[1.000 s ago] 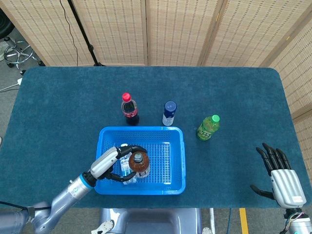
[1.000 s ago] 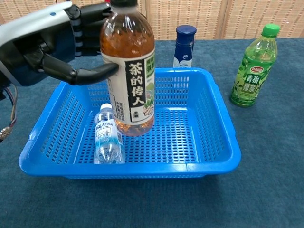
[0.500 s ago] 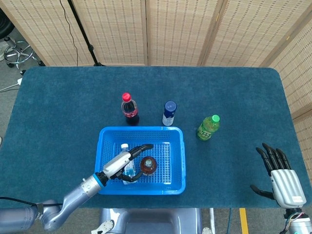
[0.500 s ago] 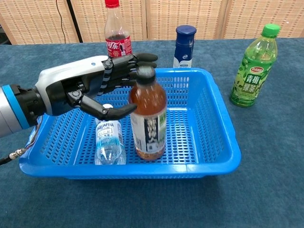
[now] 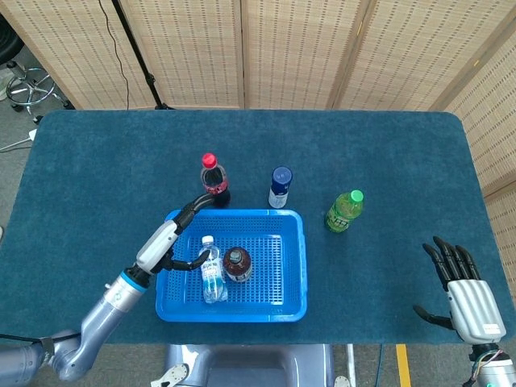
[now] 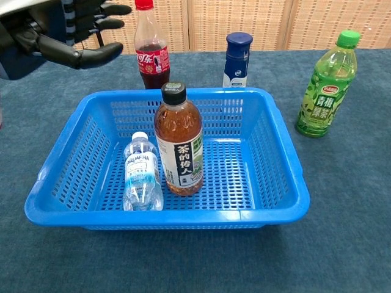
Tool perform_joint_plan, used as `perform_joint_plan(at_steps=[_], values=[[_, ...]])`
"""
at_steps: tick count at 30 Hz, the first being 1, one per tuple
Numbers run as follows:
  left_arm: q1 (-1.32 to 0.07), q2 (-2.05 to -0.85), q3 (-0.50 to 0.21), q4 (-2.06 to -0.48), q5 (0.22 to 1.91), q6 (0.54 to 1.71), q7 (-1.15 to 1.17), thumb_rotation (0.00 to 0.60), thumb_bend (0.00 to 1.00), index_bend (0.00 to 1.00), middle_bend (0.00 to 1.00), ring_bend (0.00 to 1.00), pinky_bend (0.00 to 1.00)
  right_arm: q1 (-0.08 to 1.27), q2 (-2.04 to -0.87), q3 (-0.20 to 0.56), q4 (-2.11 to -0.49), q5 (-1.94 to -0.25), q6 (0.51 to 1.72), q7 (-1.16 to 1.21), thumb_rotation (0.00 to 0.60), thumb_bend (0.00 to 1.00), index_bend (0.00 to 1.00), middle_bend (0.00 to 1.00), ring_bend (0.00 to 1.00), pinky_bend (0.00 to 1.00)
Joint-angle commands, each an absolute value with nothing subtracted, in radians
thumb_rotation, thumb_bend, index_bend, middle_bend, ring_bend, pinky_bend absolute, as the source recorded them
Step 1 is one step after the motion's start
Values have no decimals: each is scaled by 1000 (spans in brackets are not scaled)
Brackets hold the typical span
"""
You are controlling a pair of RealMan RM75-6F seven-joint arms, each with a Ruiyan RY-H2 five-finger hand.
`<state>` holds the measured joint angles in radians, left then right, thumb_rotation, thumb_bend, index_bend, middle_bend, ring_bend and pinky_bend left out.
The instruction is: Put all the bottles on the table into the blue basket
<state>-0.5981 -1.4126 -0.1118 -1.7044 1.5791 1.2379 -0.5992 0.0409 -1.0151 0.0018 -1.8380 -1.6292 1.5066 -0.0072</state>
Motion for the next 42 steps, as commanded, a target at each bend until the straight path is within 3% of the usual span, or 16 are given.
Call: perform_joint_plan(at_steps=[1,5,7,11,17,26,42], values=[[-568,-1324,-108,-1728,1615,1285,-572,600,385,0,0,0,0,49,-1009,12,-1830,-1615,1499,22,600,0,0,0,0,0],[-518,-1183,-81,-1754,1638,1333,-544,600,384,0,0,0,0,80,-989,44,-1812,-1571,1466,127,600,0,0,0,0,0],[-451,-1064,-59,-1757,1617,1384,-500,600,385,0,0,0,0,155,-955,90,-1763,-1501,1349,239,600,0,0,0,0,0],[-397,-1001,-42,-1770,1603,1427,-444,600,390,0,0,0,0,237,-934,121,-1703,-1460,1216,368,600,0,0,0,0,0],[-332,-972,-21,-1793,1566,1455,-306,600,392,0,0,0,0,363,-976,154,-1578,-1422,1015,592,600,0,0,0,0,0],[-281,-955,-42,-1805,1501,1484,-251,600,391,0,0,0,0,491,-1125,192,-1380,-1358,841,736,600,0,0,0,0,0],[-256,-931,-71,-1809,1461,1462,-274,600,391,0,0,0,0,603,-1282,209,-1291,-1387,781,851,600,0,0,0,0,0]])
